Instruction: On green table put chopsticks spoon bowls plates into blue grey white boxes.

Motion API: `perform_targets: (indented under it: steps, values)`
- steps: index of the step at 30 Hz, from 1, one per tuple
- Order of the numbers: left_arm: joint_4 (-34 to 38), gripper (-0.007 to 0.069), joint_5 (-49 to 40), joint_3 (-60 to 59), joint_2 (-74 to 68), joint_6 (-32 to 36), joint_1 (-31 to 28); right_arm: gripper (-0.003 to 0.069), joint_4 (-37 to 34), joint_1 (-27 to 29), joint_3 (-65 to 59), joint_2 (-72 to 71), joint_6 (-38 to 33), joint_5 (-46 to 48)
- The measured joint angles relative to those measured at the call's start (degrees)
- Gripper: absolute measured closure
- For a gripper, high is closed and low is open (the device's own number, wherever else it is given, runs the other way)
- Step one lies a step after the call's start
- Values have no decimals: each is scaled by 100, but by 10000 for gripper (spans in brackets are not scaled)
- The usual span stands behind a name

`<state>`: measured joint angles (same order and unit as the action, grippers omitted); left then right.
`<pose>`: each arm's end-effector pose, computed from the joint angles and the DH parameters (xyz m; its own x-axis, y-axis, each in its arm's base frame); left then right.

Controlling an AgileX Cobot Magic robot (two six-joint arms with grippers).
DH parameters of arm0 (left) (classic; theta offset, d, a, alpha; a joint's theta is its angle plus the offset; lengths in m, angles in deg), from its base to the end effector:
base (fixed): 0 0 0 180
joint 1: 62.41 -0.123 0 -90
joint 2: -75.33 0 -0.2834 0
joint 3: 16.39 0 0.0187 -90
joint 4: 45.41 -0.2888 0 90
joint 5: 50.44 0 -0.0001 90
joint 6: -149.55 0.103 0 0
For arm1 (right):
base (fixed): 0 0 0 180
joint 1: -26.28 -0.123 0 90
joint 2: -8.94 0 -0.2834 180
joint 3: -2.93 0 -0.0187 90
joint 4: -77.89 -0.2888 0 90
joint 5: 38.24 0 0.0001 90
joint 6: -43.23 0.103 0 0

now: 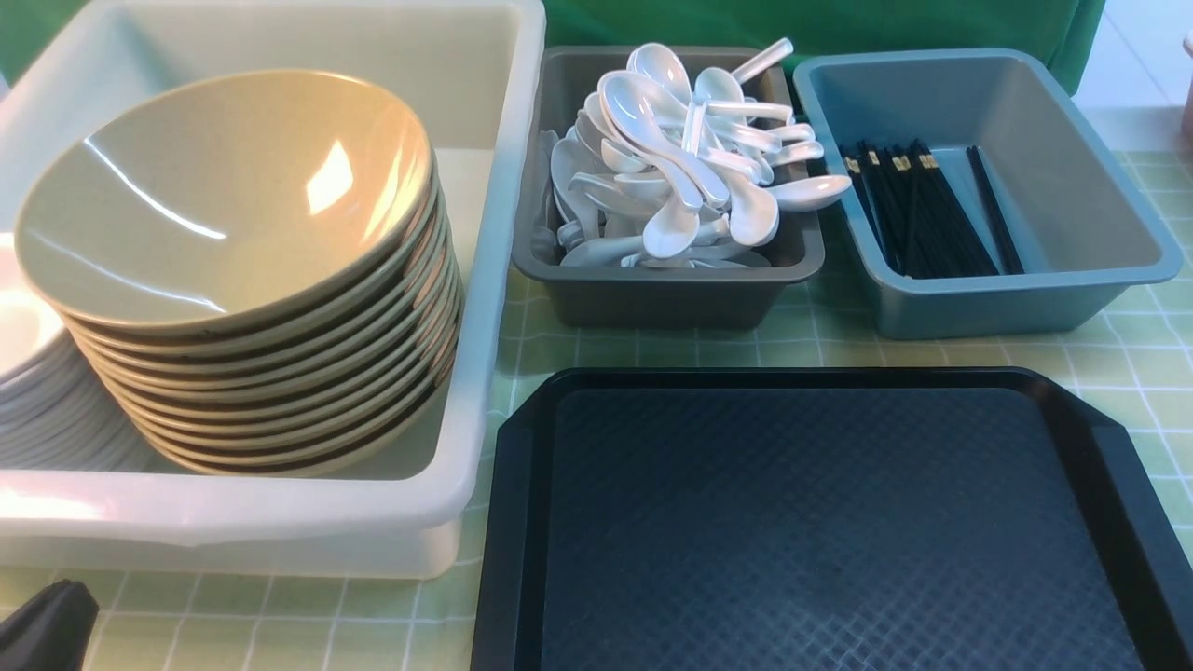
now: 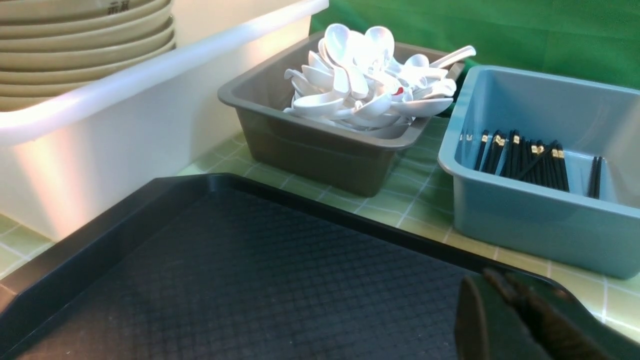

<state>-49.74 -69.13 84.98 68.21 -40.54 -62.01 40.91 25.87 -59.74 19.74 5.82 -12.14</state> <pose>0.1051 0.0018 0.1725 -0.2454 -0.1026 -0.9640 -0.0423 0.9946 -0.0951 0.0919 0.0280 0.2677 -0.0685 -0.0567 -0.9960 -0.2751 0.9608 -0.0358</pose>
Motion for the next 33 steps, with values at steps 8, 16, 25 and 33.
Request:
perform_targets:
  steps: [8,16,25,33]
  values:
    - [1,626,0,0,0,0,0,612,0,0,0,0,0,0]
    - [1,626,0,0,0,0,0,612,0,0,0,0,0,0]
    - [1,626,0,0,0,0,0,611,232,0,0,0,-126,0]
    - [6,626,0,0,0,0,0,606,2441,26,-223,-20,1630,-133]
